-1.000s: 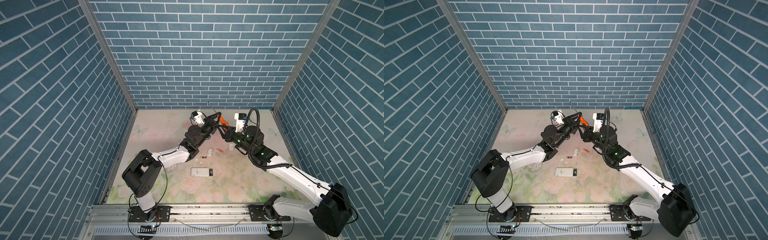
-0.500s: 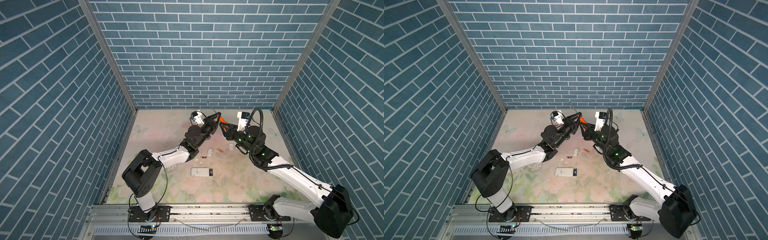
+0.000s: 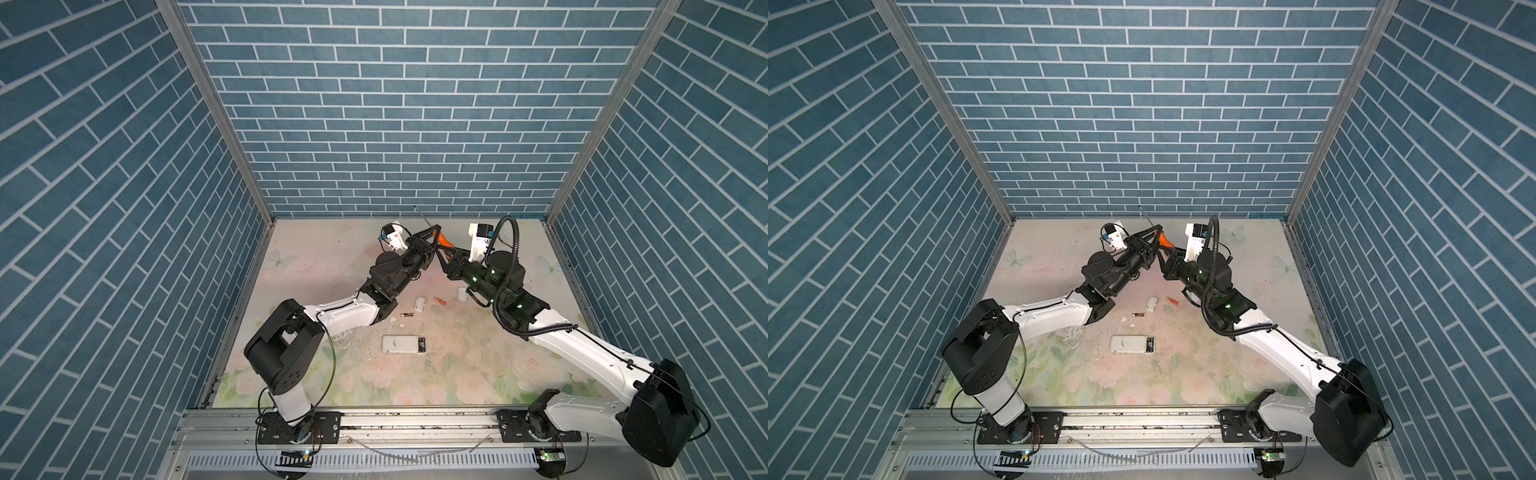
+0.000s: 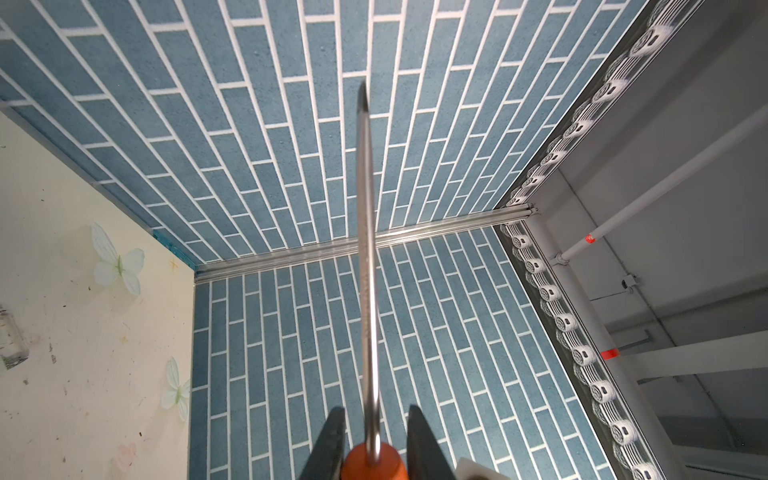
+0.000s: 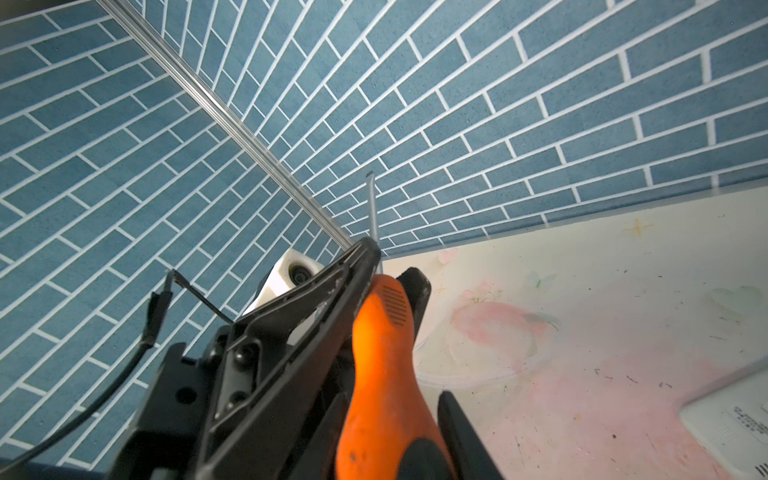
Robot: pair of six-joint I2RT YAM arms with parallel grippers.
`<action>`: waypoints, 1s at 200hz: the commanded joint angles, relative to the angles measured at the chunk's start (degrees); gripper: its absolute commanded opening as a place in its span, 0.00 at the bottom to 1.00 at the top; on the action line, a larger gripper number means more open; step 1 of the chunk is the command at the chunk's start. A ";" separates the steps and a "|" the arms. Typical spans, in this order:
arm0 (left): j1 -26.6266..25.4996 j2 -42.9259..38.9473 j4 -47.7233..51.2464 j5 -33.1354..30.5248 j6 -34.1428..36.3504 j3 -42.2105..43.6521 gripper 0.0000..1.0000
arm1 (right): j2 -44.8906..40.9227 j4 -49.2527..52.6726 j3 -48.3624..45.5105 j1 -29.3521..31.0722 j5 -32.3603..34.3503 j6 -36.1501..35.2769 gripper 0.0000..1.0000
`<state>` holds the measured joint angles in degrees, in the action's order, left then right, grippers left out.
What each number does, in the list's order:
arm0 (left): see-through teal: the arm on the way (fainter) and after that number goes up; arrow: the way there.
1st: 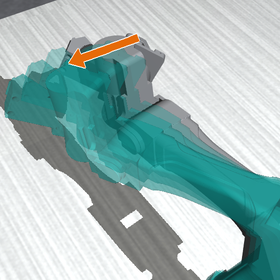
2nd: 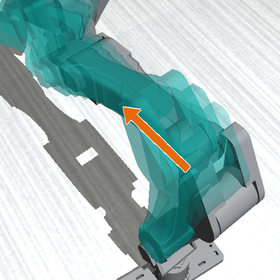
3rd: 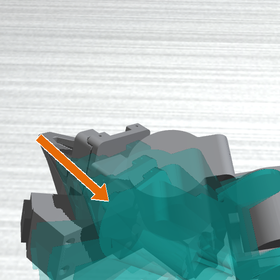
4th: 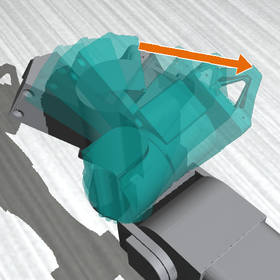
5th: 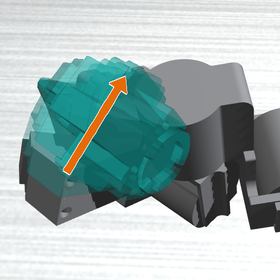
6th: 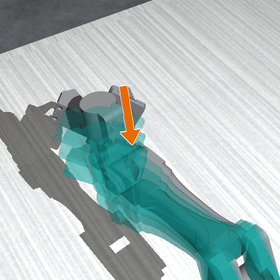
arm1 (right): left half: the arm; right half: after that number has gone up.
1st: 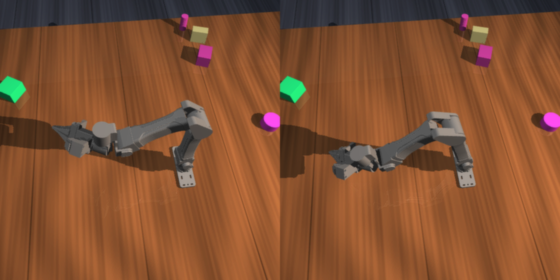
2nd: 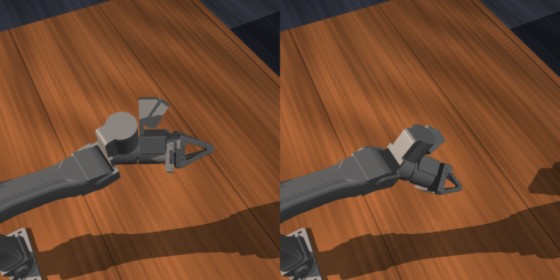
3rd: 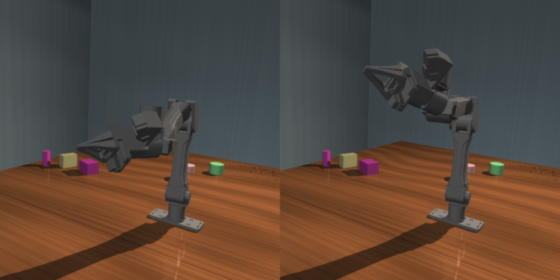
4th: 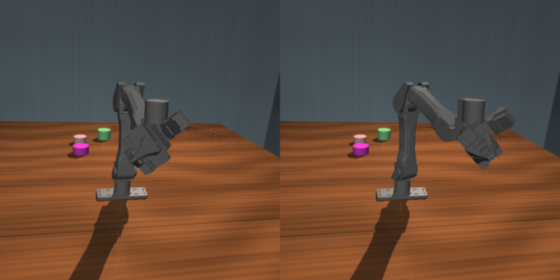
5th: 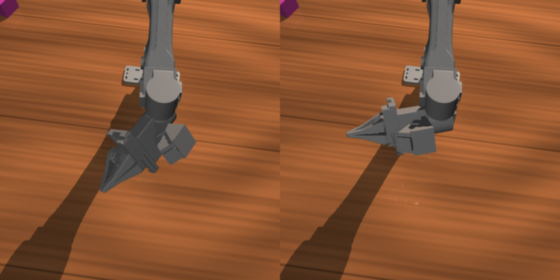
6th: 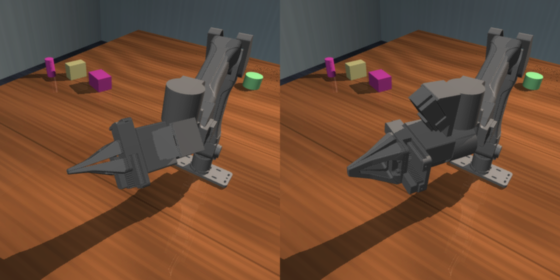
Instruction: Unload the batteries from the remote control
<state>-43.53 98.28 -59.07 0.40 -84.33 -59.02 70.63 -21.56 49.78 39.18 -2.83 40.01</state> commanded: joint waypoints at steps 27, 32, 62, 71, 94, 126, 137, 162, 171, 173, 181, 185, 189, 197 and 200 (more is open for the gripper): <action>-1.90 0.69 -2.66 1.60 -0.11 1.28 0.00 | 0.39 -4.92 2.27 0.11 1.03 -2.08 0.31; -1.99 0.75 -2.66 1.53 -0.13 1.36 0.00 | 0.34 -5.31 2.17 0.11 1.09 -2.13 0.31; -2.69 1.22 -3.31 1.53 -1.13 1.74 0.00 | 0.46 -6.50 2.19 0.15 1.70 -2.61 0.31; -2.87 1.46 -3.50 1.48 -1.50 2.02 0.00 | 0.55 -7.22 2.08 0.11 1.72 -2.65 0.31; -3.05 1.56 -3.67 1.27 -1.84 2.64 0.00 | 0.65 -9.09 1.81 0.11 1.82 -2.74 0.34; -3.14 1.37 -3.45 1.18 -1.85 3.32 0.00 | 0.81 -10.34 1.92 0.15 1.90 -2.99 0.36; -3.14 1.38 -3.36 1.33 -1.93 3.22 0.00 | 0.95 -10.30 2.24 0.11 1.75 -3.14 0.36; -3.14 1.47 -3.51 1.27 -1.95 3.21 0.00 | 1.65 -9.48 3.08 0.07 1.01 -3.10 0.36; -3.14 1.55 -3.50 1.31 -1.96 3.05 0.00 | 1.87 -9.54 3.15 0.11 0.84 -2.94 0.36; -3.14 1.56 -3.44 1.41 -1.93 3.00 0.00 | 1.92 -9.55 3.14 0.11 0.86 -2.93 0.36; -3.14 1.68 -3.48 1.55 -2.09 2.80 0.00 | 1.97 -9.66 3.13 0.12 0.85 -2.92 0.36; -3.22 1.77 -3.46 1.57 -2.17 2.78 0.00 | 2.04 -9.64 3.13 0.16 0.83 -2.91 0.36; -3.23 1.89 -3.56 1.59 -2.33 2.77 0.00 | 2.05 -9.69 3.21 0.12 0.81 -2.92 0.36; -3.39 2.04 -3.76 1.64 -2.56 2.77 0.00 | 2.18 -9.77 3.22 0.11 0.85 -2.92 0.36; -3.48 2.15 -3.88 1.58 -2.75 2.77 0.00 | 2.15 -9.84 3.30 0.11 0.91 -2.99 0.35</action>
<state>-45.01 99.11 -63.33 -2.74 -86.87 -56.93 72.23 -25.34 49.78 39.11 -1.76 38.48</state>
